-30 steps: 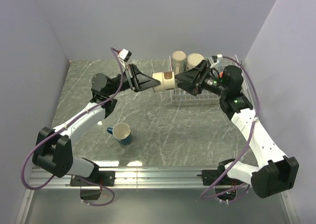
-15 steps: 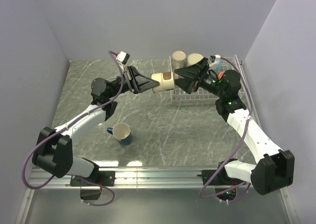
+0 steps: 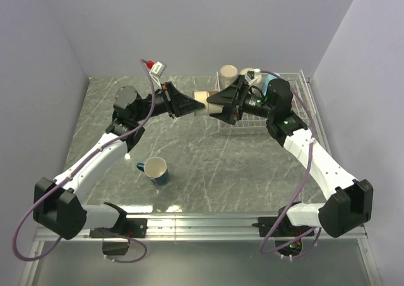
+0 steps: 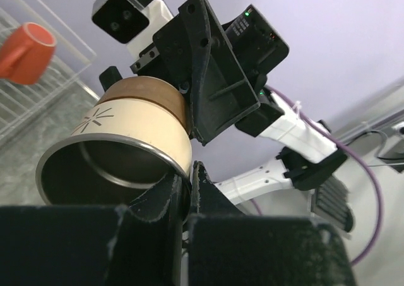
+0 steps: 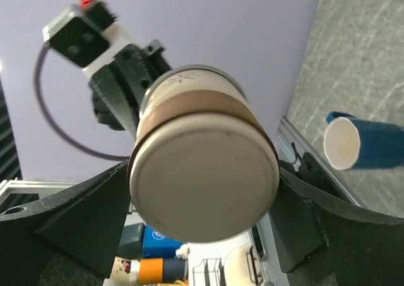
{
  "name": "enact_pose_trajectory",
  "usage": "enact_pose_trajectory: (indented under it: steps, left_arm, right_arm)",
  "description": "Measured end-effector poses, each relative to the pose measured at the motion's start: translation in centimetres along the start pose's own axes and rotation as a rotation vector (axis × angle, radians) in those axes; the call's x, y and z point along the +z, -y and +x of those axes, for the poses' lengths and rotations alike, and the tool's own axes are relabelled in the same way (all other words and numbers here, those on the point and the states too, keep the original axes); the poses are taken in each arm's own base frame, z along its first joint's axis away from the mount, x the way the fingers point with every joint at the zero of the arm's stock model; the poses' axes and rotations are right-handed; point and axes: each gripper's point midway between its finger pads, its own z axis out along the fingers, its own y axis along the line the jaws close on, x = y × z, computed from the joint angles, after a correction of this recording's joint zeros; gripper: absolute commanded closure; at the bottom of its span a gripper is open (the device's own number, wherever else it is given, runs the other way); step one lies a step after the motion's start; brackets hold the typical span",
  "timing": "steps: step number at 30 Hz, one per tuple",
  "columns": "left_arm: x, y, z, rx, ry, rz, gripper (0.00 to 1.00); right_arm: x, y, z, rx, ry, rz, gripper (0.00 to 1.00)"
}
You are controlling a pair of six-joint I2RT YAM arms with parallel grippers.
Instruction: Load the cups into the dish rack
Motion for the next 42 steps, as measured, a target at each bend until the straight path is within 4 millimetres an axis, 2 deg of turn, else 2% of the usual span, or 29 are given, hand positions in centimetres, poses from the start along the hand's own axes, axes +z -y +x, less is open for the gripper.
enact_pose_trajectory:
  steps: [5,13,21,27,30,31,33,34,35,38,39,42]
  left_arm:
    - [-0.6,-0.3,0.0,0.046,0.013,-0.057,0.99]
    - [-0.7,-0.5,-0.2,0.060,0.030,-0.079,1.00]
    - [-0.7,0.0,-0.7,0.079,0.049,-0.060,1.00]
    - [-0.7,0.5,-1.2,0.103,0.072,-0.046,0.99]
    - [-0.7,0.5,-1.2,0.107,0.074,-0.043,1.00]
    - [-0.7,0.6,-1.3,0.109,0.076,-0.042,1.00]
    - [-0.7,0.7,-1.3,0.114,0.076,-0.034,0.99]
    - [-0.7,0.8,-1.3,0.117,0.075,-0.029,0.99]
    - [-0.7,0.9,-1.3,0.119,0.075,-0.027,1.00]
    - [-0.8,0.9,-1.3,0.125,0.074,-0.029,0.85]
    - [-0.8,0.7,-1.2,0.128,0.071,-0.036,0.67]
    - [-1.2,0.4,-0.4,0.119,0.038,-0.067,0.39]
  right_arm:
    - [0.3,1.1,0.3,0.026,-0.032,0.029,0.12]
    - [0.5,1.3,0.0,0.075,-0.006,-0.014,0.12]
    - [0.7,-0.8,-1.2,0.085,0.051,-0.110,0.12]
    - [1.0,-1.3,-1.7,0.100,0.058,-0.138,0.21]
    - [1.0,-1.3,-1.8,0.101,0.058,-0.142,0.36]
    - [1.0,-1.3,-1.8,0.101,0.058,-0.143,0.54]
    - [1.0,-1.4,-1.8,0.098,0.058,-0.148,0.67]
    - [1.0,-1.5,-1.8,0.096,0.057,-0.149,0.78]
    - [1.0,-1.5,-1.8,0.095,0.057,-0.150,0.82]
    - [1.1,-1.5,-1.8,0.086,0.055,-0.143,0.93]
    - [1.1,-1.6,-1.8,0.079,0.053,-0.138,0.94]
    - [1.1,-2.1,-2.2,0.042,0.057,-0.108,0.96]
